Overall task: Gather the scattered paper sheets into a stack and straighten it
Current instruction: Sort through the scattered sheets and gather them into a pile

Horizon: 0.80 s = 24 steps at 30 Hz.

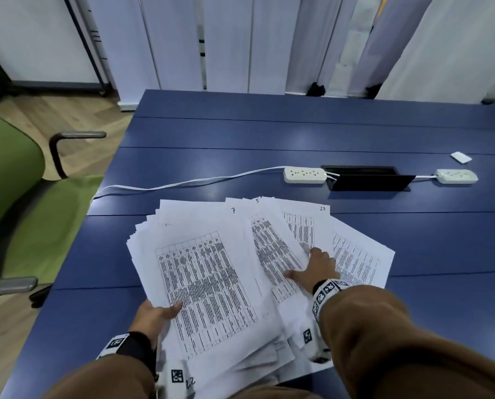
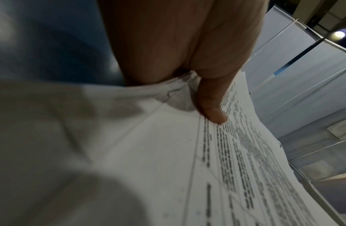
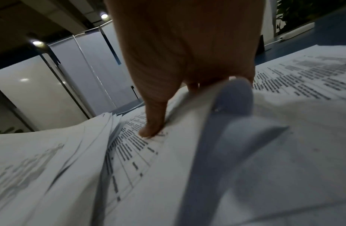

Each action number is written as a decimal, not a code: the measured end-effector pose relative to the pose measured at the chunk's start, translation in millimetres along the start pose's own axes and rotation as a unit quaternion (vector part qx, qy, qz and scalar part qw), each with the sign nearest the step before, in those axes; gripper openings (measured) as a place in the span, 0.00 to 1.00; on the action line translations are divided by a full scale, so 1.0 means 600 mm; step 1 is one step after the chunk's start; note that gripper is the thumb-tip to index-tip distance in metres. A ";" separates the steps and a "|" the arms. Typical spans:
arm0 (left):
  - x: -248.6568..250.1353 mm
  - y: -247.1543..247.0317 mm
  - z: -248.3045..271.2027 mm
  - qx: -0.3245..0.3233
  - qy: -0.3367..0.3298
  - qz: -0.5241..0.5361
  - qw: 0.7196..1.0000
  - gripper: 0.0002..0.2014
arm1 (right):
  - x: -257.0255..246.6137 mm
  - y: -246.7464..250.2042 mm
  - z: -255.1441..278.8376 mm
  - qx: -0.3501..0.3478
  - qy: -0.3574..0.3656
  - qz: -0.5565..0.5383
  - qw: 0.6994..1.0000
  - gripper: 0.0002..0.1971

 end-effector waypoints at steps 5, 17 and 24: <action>-0.008 0.008 -0.008 0.003 0.002 -0.014 1.000 0.26 | -0.028 -0.014 0.010 -0.105 0.034 -0.190 0.976 0.40; 0.024 -0.007 0.011 0.020 -0.015 0.037 0.999 0.30 | 0.077 0.029 -0.003 0.035 -0.167 -0.032 0.985 0.32; -0.002 0.015 -0.016 0.016 -0.014 0.033 0.999 0.33 | 0.080 0.017 -0.015 -0.052 -0.182 -0.315 0.930 0.42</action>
Point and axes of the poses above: each hand's wrist, its own z-axis away from the middle knuckle, its own y-axis out of the back of the hand, x = y × z, the point moved 4 cm from there along -z, towards the middle knuckle, and after that the axes turned 6 degrees about -y, right-handed, at the moved point
